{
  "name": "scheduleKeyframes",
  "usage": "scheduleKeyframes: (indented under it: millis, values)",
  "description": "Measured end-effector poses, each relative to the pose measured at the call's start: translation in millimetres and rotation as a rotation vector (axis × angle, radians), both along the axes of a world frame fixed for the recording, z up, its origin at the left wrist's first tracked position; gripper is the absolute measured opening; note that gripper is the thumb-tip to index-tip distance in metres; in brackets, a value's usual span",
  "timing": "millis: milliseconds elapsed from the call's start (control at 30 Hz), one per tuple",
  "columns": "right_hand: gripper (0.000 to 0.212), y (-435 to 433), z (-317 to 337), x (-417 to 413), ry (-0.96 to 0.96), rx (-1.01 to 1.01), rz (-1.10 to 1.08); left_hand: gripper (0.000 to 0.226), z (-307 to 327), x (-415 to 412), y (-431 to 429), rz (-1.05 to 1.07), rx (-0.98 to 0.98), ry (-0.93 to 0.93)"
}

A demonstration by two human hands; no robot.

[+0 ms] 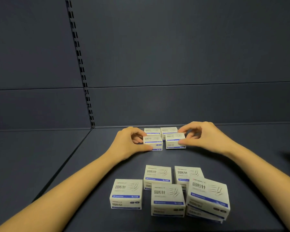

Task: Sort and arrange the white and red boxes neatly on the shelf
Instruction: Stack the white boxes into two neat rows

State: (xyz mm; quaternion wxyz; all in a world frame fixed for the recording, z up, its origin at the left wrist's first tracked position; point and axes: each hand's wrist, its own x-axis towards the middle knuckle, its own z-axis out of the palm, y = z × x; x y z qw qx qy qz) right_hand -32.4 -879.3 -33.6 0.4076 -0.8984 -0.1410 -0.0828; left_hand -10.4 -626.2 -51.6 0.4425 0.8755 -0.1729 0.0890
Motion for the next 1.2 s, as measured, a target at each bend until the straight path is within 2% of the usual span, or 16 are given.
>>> scheduleKeyframes:
  millis: [200,533,633,733,800,867,1000,1100,1200]
  values:
    - [0.030,7.4,-8.7,3.3,-0.037,0.022,-0.035,0.041,-2.8,2.0,-2.1,0.026,-0.027,-0.028]
    - [0.025,13.0,-12.6,3.7,-0.161,-0.149,-0.068,0.046,0.3,-1.7,-3.9,0.041,0.043,-0.045]
    - [0.022,10.0,-8.1,-0.3,-0.194,-0.118,-0.044,0.042,12.0,-10.9,-0.3,0.053,0.050,-0.124]
    - [0.017,5.7,2.7,-12.7,-0.196,0.019,0.025,0.033,31.0,-28.8,11.8,-0.181,-0.016,-0.020]
    - [0.017,1.5,11.4,-26.1,-0.145,0.074,0.112,0.031,38.9,-42.7,18.2,-0.401,0.071,0.068]
    - [0.023,-3.9,17.4,-39.8,-0.084,0.100,0.235,0.030,40.6,-52.0,19.8,-0.516,0.163,0.105]
    - [0.026,-13.2,18.9,-57.4,0.095,0.065,0.423,0.032,38.4,-57.2,18.4,-0.571,0.284,0.138]
    - [0.028,-15.1,17.1,-60.6,0.178,-0.047,0.469,0.032,37.0,-58.2,18.8,-0.596,0.323,0.159]
    - [0.026,-16.1,16.7,-61.8,0.206,-0.058,0.482,0.031,37.3,-58.4,20.3,-0.598,0.332,0.163]
